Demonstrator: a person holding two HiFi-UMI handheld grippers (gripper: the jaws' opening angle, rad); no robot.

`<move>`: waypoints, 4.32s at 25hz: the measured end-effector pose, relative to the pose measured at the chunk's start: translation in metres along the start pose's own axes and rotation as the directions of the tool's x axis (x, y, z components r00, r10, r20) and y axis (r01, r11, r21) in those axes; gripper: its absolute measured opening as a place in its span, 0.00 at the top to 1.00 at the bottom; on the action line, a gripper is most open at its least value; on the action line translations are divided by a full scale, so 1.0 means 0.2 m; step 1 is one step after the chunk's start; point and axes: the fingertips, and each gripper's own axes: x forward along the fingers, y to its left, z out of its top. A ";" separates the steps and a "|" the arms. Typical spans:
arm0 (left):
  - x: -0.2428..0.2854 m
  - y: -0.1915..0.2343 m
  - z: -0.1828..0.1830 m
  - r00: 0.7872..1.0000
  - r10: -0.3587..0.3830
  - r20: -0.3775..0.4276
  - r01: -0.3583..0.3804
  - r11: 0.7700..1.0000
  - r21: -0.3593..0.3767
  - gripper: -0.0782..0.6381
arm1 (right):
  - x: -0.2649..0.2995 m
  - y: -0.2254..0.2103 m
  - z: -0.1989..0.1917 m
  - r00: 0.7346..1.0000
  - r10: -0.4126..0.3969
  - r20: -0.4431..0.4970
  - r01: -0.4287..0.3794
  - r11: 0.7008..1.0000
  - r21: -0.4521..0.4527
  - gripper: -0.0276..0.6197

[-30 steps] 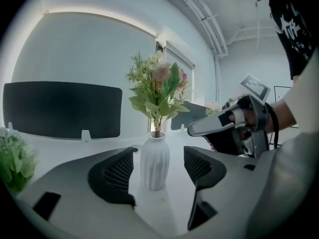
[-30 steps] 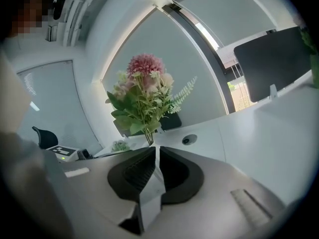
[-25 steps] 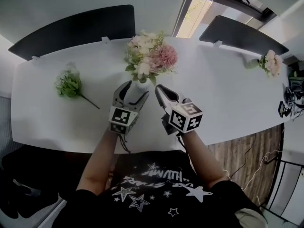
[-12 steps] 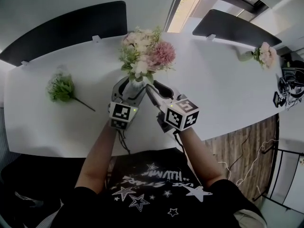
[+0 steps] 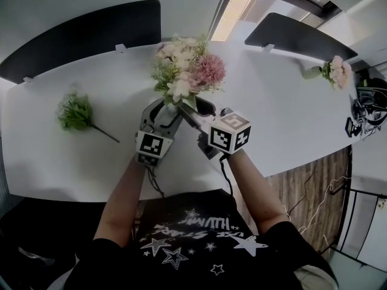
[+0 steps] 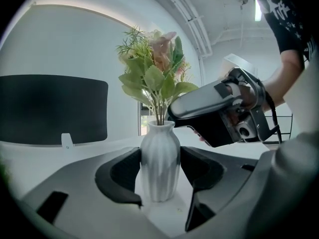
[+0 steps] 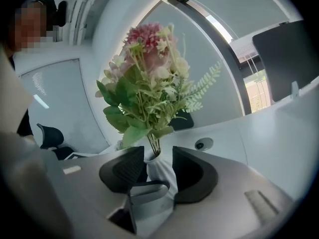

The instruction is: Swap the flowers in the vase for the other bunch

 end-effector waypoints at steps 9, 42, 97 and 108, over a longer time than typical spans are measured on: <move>0.00 0.00 -0.02 1.000 -0.003 0.002 0.003 1.000 0.010 0.52 | 0.08 -0.01 0.03 1.000 0.014 0.001 -0.014 1.000 -0.010 0.73; -0.01 0.00 -0.01 1.000 -0.006 -0.026 0.005 1.000 -0.016 0.52 | -0.44 0.05 0.68 0.956 -0.103 0.275 0.140 0.983 -0.118 0.86; -0.29 -0.07 0.09 0.928 0.370 -0.042 -0.372 0.923 -0.095 0.50 | -0.63 -0.67 -0.29 0.928 -0.280 -0.248 0.325 0.931 0.164 0.61; -0.63 -0.37 0.13 0.855 0.518 -0.007 -0.514 0.846 -0.146 0.88 | -0.72 -0.23 -0.21 0.986 0.072 -0.151 -0.060 0.995 0.083 0.95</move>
